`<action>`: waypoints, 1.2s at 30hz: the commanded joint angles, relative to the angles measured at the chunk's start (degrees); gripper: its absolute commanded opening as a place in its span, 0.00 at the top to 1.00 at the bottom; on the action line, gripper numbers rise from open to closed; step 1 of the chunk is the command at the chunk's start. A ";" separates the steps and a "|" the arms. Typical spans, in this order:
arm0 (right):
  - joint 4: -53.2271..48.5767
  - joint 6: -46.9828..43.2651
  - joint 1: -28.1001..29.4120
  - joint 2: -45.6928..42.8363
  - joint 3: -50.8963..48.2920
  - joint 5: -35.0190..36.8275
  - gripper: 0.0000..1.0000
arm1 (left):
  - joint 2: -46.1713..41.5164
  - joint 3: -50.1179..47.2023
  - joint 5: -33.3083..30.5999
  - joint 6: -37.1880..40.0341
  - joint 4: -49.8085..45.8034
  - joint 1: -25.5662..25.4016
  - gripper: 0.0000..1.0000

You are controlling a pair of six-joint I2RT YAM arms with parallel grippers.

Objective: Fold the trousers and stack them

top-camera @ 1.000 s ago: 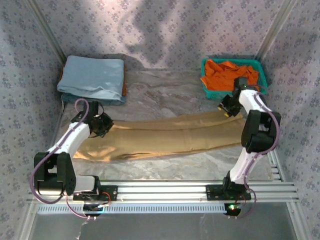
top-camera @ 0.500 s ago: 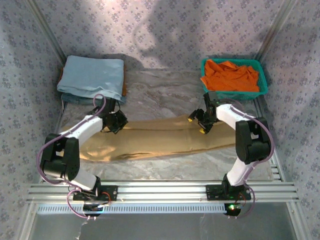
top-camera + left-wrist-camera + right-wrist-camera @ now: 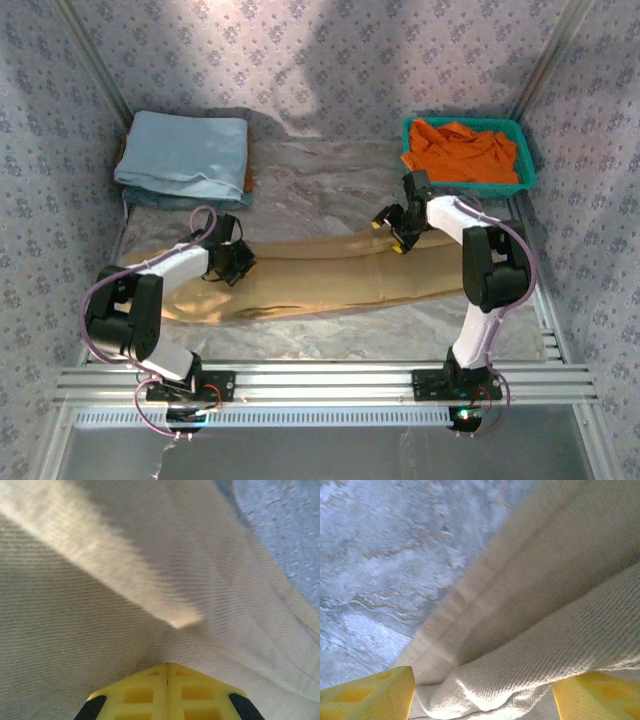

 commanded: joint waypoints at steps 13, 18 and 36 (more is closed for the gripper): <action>-8.38 -5.58 -1.56 11.79 18.97 0.74 0.29 | -1.70 0.83 0.98 2.59 0.36 -0.31 1.00; -11.59 -8.66 -1.99 10.30 24.65 2.70 0.29 | 0.03 5.24 1.21 4.17 -1.34 -0.31 1.00; -12.22 -18.12 13.89 -3.55 6.14 10.47 0.91 | 7.82 14.69 3.31 8.65 -0.60 -12.79 1.00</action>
